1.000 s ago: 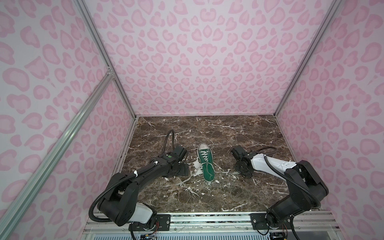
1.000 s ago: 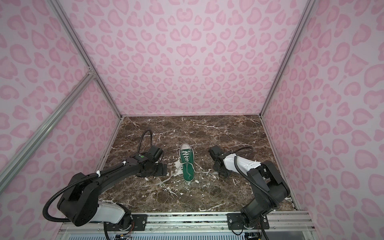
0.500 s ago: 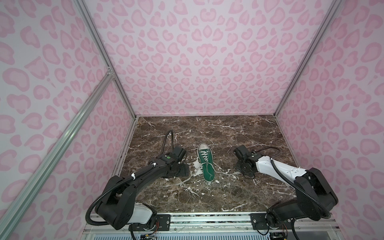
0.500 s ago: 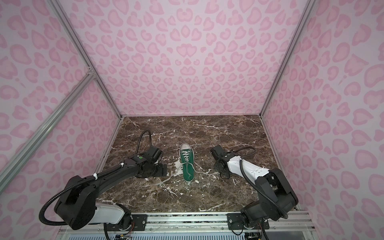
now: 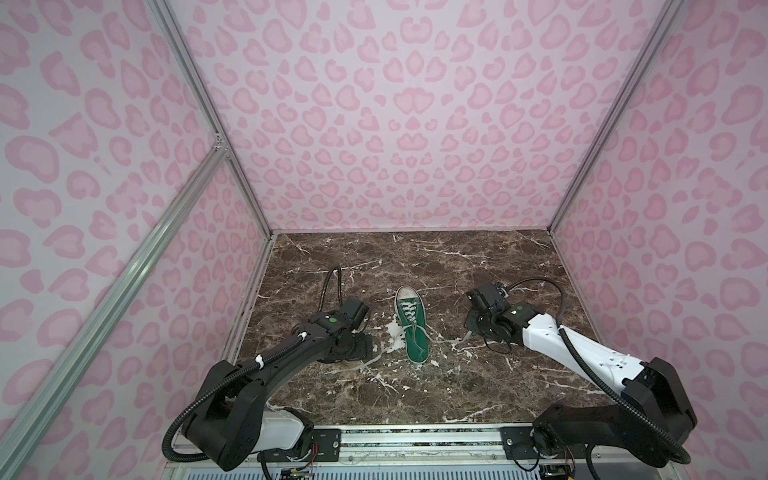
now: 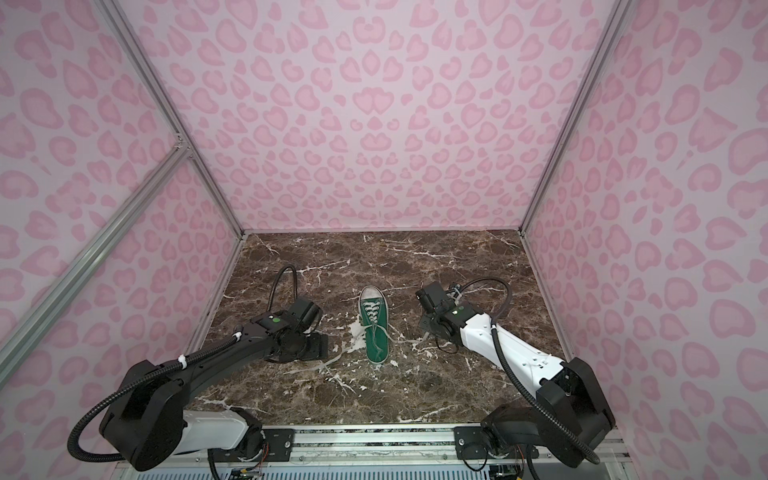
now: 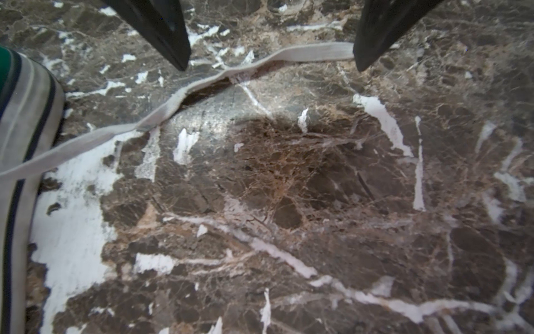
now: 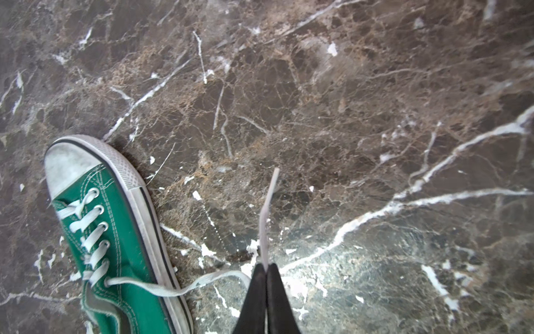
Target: Tie the shoes
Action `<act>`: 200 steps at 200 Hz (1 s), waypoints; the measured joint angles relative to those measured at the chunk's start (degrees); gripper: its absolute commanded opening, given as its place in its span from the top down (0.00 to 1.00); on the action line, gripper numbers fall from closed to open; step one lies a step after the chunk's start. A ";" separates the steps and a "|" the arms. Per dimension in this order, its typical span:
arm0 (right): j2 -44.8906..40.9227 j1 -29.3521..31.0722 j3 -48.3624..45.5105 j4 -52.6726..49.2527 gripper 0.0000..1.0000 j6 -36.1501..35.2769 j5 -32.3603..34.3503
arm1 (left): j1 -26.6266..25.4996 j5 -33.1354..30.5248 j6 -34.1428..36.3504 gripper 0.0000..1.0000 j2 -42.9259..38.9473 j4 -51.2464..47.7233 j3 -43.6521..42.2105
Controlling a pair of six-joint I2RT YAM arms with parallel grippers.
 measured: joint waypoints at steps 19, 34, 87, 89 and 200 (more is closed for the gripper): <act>0.81 0.94 1.29 0.11 0.94 -1.44 -0.13 | -0.52 -1.18 -0.44 0.12 -1.42 -0.76 -0.76; 1.92 1.46 2.97 0.04 0.94 -3.02 -0.92 | -0.72 -1.33 -1.18 0.13 -2.64 -0.74 -1.70; 5.14 3.10 9.73 3.02 0.94 -8.85 -8.83 | 0.00 1.97 -5.33 0.13 -5.35 0.79 -6.21; 5.55 3.19 10.21 3.26 0.94 -9.03 -9.14 | 0.20 2.08 -5.53 0.13 -5.49 0.87 -6.43; 28.76 8.50 32.70 8.13 0.91 -17.44 -26.69 | 5.73 5.29 -10.73 0.11 -11.19 -0.46 -7.67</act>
